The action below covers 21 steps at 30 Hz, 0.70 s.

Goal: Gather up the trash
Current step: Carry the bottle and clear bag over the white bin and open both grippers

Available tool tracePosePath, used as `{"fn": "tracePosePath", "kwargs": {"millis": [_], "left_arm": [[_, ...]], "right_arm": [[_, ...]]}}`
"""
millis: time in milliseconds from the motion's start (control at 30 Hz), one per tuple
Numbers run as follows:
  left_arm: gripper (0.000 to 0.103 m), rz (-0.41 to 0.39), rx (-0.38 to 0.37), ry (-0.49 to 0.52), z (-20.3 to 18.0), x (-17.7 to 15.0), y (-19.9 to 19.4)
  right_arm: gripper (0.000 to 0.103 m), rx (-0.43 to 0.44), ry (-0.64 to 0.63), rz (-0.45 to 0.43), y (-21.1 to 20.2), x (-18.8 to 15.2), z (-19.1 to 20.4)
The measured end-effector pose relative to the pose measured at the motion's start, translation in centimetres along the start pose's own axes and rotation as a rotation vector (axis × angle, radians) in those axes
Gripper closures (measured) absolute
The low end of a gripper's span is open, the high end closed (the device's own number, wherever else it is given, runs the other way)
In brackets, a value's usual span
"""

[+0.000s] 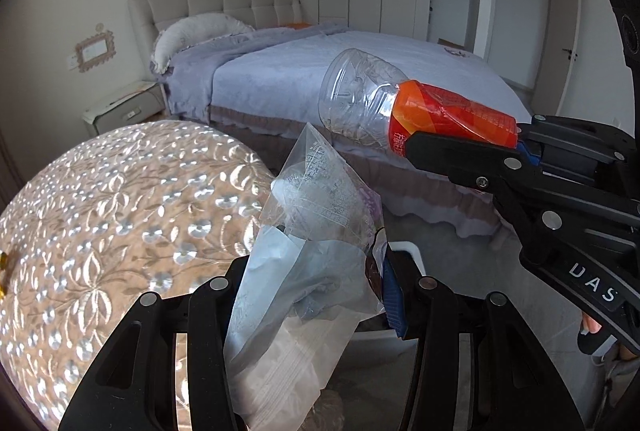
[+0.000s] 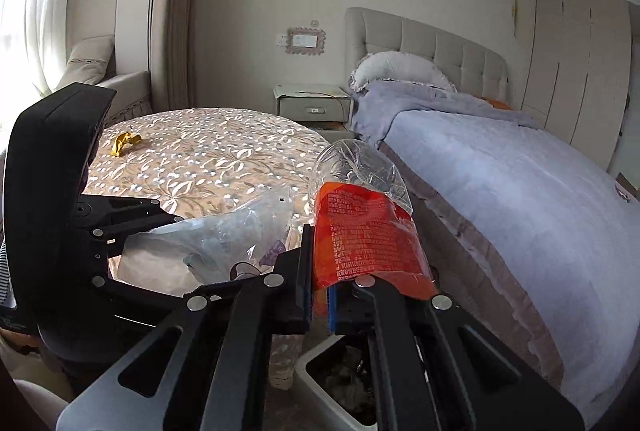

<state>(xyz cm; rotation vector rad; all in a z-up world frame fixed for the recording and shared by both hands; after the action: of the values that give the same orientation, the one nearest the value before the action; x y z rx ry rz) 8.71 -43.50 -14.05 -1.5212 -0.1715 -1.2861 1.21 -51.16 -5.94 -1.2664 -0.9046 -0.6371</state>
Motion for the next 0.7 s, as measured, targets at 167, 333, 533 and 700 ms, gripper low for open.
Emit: {"fn": "tracePosePath", "kwargs": {"millis": [167, 333, 533, 700], "left_arm": [[0.055, 0.023, -0.003, 0.044, -2.4, -0.2, 1.8], [0.055, 0.063, -0.023, 0.080, -5.1, -0.4, 4.2], [0.055, 0.116, -0.058, 0.123, -8.3, -0.9, 8.0], [0.055, 0.181, -0.101, 0.138, -11.0, -2.0, 11.7]], "right_arm": [[0.097, -0.017, 0.039, 0.026, 0.2, -1.5, -1.9], [0.096, -0.037, 0.083, 0.053, 0.9, -3.0, -4.1], [0.097, -0.048, 0.154, 0.085, 2.9, -5.7, -7.7], [0.097, -0.026, 0.252, 0.177, 6.4, -9.1, -11.7]]}}
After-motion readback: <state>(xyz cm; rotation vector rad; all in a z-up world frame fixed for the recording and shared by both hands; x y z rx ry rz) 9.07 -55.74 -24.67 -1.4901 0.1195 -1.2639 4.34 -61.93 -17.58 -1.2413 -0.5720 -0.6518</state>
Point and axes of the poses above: each gripper's, at about its wrist camera, not at the fingertips, and y roughly the way its jaws point, z to its left, x to its top, the point moved 4 cm from there along y, roughly the way its jaws point, and after that the axes turned 14 degrees about x, right-handed, at the moved point
